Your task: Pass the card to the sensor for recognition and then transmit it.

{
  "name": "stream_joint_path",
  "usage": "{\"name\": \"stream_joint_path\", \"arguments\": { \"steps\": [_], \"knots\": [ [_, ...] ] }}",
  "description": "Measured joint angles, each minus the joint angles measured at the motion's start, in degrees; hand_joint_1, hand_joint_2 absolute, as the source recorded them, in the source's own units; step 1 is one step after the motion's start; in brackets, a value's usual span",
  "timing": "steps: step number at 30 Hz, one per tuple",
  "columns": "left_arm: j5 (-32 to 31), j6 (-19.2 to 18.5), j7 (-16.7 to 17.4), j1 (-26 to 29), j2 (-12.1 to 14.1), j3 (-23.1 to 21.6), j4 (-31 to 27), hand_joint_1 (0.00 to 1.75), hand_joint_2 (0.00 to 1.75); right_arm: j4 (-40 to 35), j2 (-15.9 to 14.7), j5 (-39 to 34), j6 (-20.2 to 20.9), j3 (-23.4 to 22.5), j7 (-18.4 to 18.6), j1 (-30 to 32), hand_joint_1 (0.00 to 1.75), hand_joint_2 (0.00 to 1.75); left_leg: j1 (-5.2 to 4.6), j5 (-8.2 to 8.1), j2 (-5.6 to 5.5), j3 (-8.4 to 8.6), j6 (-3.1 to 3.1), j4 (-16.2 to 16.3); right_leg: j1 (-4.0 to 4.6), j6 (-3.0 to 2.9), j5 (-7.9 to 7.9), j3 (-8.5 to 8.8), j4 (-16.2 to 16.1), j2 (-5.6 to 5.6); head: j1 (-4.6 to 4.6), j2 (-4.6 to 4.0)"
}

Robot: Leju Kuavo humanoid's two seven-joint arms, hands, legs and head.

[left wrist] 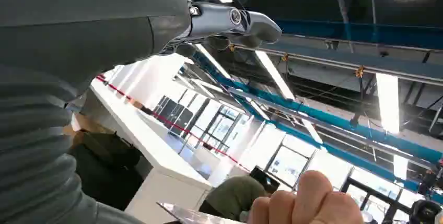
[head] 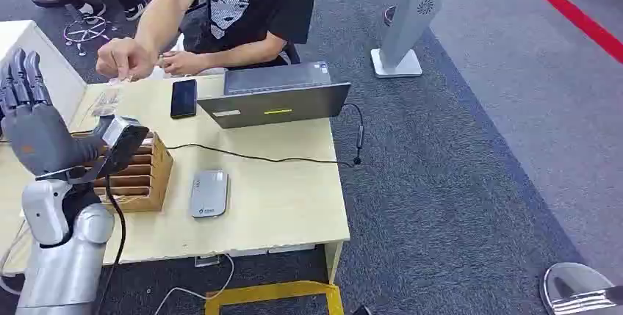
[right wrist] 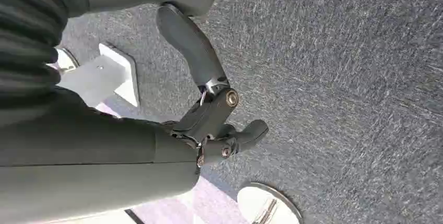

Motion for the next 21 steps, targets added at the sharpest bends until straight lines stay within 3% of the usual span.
{"name": "stream_joint_path", "arguments": {
  "steps": [6, 7, 21],
  "knots": [
    [1.01, 0.24, 0.83, -0.04, 0.11, -0.83, 0.0, 0.03, 1.75, 0.0, 0.0, -0.28, -0.09, 0.0, 0.0, 0.05, 0.0, 1.75, 0.0, 0.0, 0.0, 0.0, 0.0, 0.0, 0.0, 0.0, 0.0, 0.0, 0.0, 0.0, 0.0, 0.0],
    [1.16, 0.35, 0.92, -0.04, 0.13, -0.92, 0.0, 1.75, 1.75, 0.0, 0.0, -0.37, -0.13, -0.02, 0.0, 0.07, 0.0, 1.75, 0.0, 0.0, 0.0, 0.0, 0.0, 0.0, 0.0, 0.0, 0.0, 0.0, 0.0, 0.0, 0.0, 0.0],
    [3.71, 2.03, 1.42, 0.15, 0.87, -1.03, 0.0, 1.75, 1.75, 0.02, 0.0, -0.61, -0.35, 0.0, -0.07, 0.66, 0.0, 1.75, 0.0, 0.0, 0.0, -0.03, 0.0, -0.01, 0.0, 0.0, 0.0, -0.01, 0.0, 0.0, 0.0, 0.0]
  ]
}}
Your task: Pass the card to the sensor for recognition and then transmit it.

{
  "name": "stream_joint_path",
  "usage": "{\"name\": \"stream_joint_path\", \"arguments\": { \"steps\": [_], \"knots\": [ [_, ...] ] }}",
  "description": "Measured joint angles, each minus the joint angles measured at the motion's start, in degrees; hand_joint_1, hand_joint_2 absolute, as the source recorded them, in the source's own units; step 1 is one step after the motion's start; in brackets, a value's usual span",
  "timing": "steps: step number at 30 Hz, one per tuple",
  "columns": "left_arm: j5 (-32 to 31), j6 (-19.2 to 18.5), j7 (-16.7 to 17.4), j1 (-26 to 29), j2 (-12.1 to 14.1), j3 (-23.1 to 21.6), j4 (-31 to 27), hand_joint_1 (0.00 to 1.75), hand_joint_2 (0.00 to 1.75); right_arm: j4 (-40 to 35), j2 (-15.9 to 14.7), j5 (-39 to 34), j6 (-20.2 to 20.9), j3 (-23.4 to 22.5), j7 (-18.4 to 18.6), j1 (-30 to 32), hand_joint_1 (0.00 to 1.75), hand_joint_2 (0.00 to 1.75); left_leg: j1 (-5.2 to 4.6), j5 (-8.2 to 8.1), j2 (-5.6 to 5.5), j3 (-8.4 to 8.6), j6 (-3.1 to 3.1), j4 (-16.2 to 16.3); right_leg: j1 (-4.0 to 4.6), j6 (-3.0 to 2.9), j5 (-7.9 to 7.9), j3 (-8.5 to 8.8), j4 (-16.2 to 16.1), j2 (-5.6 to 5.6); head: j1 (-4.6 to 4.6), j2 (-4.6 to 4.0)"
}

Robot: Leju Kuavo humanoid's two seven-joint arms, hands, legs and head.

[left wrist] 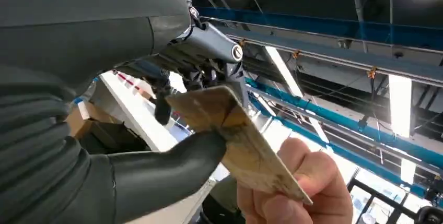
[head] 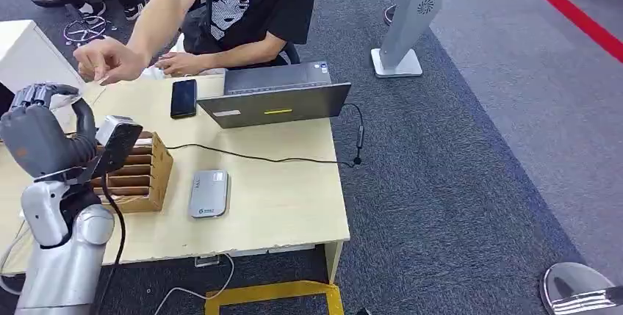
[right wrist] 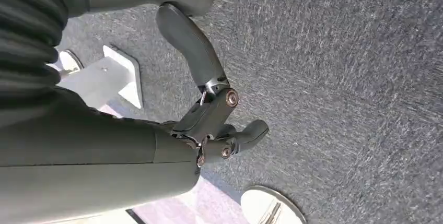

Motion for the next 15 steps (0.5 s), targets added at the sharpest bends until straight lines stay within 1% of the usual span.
{"name": "stream_joint_path", "arguments": {
  "steps": [11, 15],
  "knots": [
    [1.6, 0.28, -0.33, 0.73, 0.7, 0.02, -0.15, 1.75, 1.75, 0.0, 0.0, -0.04, -0.02, 0.02, 0.0, 0.27, 0.0, 1.75, 0.0, 0.0, -0.01, -0.01, 0.0, 0.0, 0.0, 0.0, 0.0, 0.0, 0.0, 0.0, 0.0, 0.0],
    [2.82, 0.11, -1.35, 1.64, 0.59, 0.02, -0.85, 1.75, 1.75, 0.0, 0.0, -0.48, -0.02, 0.02, -0.04, 0.3, 0.0, 1.75, 0.0, 0.0, 0.0, 0.0, 0.0, 0.0, 0.0, 0.0, 0.0, 0.0, 0.0, 0.01, 0.0, 0.0]
  ]
}}
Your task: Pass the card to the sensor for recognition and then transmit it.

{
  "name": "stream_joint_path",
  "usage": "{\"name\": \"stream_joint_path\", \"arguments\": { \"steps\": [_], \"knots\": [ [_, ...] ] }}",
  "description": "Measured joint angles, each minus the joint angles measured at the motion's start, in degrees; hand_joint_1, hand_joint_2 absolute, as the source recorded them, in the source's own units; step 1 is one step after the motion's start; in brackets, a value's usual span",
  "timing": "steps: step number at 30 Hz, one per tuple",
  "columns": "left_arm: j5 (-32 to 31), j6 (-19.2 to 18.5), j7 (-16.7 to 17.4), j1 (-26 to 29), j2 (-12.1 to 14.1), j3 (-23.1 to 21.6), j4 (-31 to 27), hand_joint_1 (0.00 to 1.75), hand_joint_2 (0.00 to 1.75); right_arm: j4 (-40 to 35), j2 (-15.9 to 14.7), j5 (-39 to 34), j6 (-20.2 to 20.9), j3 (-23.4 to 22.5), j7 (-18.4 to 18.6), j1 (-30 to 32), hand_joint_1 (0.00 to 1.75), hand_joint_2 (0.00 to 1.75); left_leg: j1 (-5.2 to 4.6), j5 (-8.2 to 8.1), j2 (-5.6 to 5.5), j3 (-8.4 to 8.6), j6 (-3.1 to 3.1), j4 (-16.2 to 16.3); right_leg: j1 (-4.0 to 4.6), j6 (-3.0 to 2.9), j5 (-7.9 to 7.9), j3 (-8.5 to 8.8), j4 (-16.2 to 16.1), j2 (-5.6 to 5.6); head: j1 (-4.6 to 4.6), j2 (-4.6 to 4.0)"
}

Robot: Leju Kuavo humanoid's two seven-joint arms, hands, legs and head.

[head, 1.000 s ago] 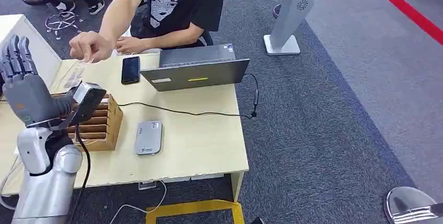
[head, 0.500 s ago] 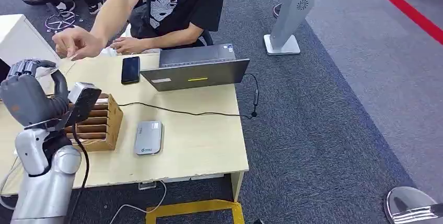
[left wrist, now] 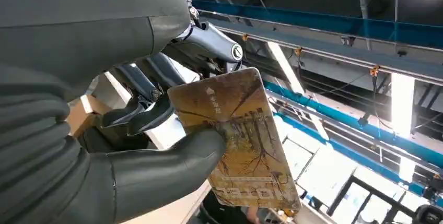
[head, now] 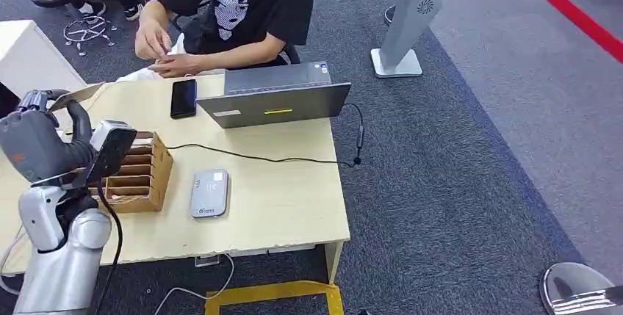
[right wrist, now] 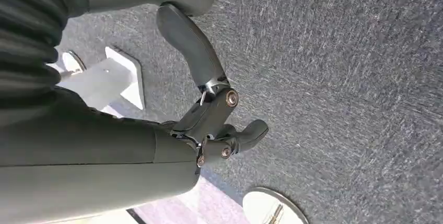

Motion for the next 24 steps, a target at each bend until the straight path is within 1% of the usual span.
{"name": "stream_joint_path", "arguments": {
  "steps": [6, 11, 17, 20, 24],
  "knots": [
    [-0.13, -0.37, -1.18, 3.69, -1.14, -0.59, -1.31, 1.75, 1.75, 0.0, 0.0, -0.46, -0.02, 0.0, -0.33, 0.03, 0.0, 1.75, 0.0, -0.02, 0.0, -0.01, 0.0, 0.0, 0.0, 0.01, -0.01, -0.03, -0.01, 0.01, 0.0, 0.0],
    [-0.5, -0.31, -1.25, 6.55, -2.56, -2.97, -0.74, 1.75, 1.75, 0.0, 0.0, -0.5, -0.04, 0.04, -0.39, 0.0, 0.0, 1.75, 0.0, -0.02, 0.0, -0.02, 0.0, 0.0, 0.0, 0.01, -0.01, -0.03, -0.02, 0.01, 0.02, 0.0],
    [-0.29, 0.07, -1.31, 8.95, -4.52, -5.51, 4.14, 1.75, 1.75, 0.0, 0.0, -0.72, -0.04, 0.07, -0.63, -0.05, 0.0, 1.75, -0.02, -0.02, 0.0, -0.02, 0.0, 0.0, -0.01, 0.01, -0.01, -0.04, -0.02, 0.01, 0.0, 0.0],
    [-1.49, 0.66, -1.81, 9.3, -4.94, -6.71, 7.18, 1.75, 1.75, -0.02, 0.0, 0.04, -0.04, 0.09, -0.61, -0.15, 0.0, 1.75, -0.01, -0.02, 0.0, -0.03, 0.0, 0.0, -0.01, 0.01, -0.01, -0.04, -0.02, 0.01, 0.0, 0.0],
    [-3.3, 1.07, -3.58, 9.25, -5.29, -7.37, 11.77, 1.75, 1.75, -0.02, 0.0, 1.66, 0.04, 0.09, -0.57, -0.4, 0.0, 1.75, -0.01, -0.02, 0.0, -0.03, 0.0, 0.0, 0.0, 0.01, -0.01, -0.05, -0.02, 0.01, -0.02, 0.0]
  ]
}}
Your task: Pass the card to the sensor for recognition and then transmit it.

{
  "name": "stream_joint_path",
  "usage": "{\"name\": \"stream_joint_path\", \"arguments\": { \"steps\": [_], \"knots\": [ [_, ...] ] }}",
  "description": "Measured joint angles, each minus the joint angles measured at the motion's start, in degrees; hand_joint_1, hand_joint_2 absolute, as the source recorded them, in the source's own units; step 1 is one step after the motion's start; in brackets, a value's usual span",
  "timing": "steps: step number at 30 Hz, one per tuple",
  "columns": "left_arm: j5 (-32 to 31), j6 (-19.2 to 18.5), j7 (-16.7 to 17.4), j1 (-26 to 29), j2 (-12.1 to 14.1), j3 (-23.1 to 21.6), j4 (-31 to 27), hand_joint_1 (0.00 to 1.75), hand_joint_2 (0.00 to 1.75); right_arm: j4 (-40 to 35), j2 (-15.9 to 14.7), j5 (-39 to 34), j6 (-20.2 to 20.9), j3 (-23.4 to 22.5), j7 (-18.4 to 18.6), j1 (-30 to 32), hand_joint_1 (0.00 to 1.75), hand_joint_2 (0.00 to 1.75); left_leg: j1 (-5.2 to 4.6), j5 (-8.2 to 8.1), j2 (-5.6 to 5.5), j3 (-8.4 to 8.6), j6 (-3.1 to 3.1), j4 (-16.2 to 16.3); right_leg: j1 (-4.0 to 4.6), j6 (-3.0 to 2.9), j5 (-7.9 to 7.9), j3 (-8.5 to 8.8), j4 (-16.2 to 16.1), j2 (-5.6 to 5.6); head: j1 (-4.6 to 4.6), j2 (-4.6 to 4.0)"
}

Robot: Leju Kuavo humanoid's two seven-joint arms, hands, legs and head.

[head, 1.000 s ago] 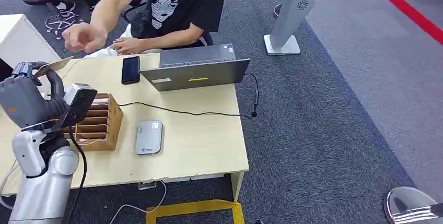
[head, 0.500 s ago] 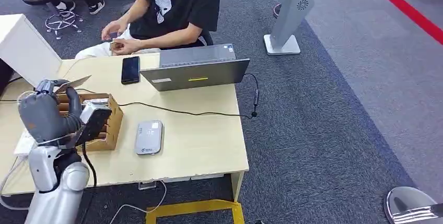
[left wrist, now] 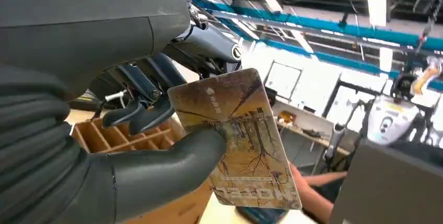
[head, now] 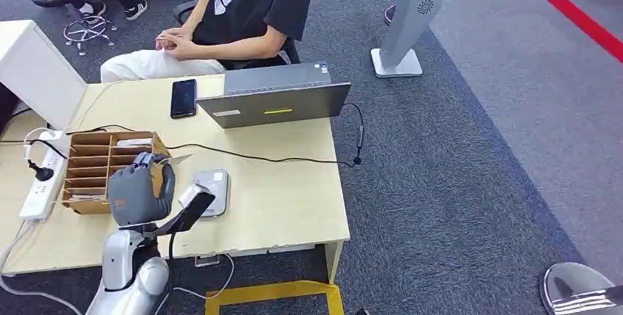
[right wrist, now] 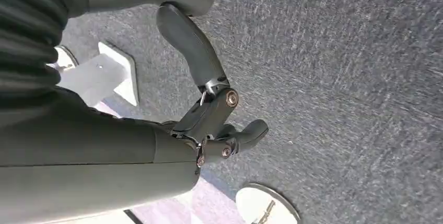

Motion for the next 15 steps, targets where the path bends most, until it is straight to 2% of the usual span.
{"name": "stream_joint_path", "arguments": {
  "steps": [7, 15],
  "knots": [
    [-0.22, 0.18, -1.6, -1.03, -0.28, 0.04, 7.87, 1.75, 1.75, -0.28, 0.0, 0.09, 0.09, 0.0, -0.79, -0.64, 0.0, 1.75, 0.0, 0.0, -0.01, -0.01, 0.0, 0.0, 0.0, 0.0, 0.0, 0.0, 0.01, -0.01, 0.02, 0.0],
    [-2.12, 0.2, -1.6, -1.5, -1.25, 1.03, 14.11, 1.75, 1.75, -0.85, 0.18, -0.63, 0.11, -0.02, -1.4, -0.85, 0.0, 1.75, 0.0, 0.0, -0.01, -0.04, 0.0, 0.0, 0.0, 0.0, 0.0, -0.01, 0.0, -0.01, 0.0, 0.0]
  ]
}}
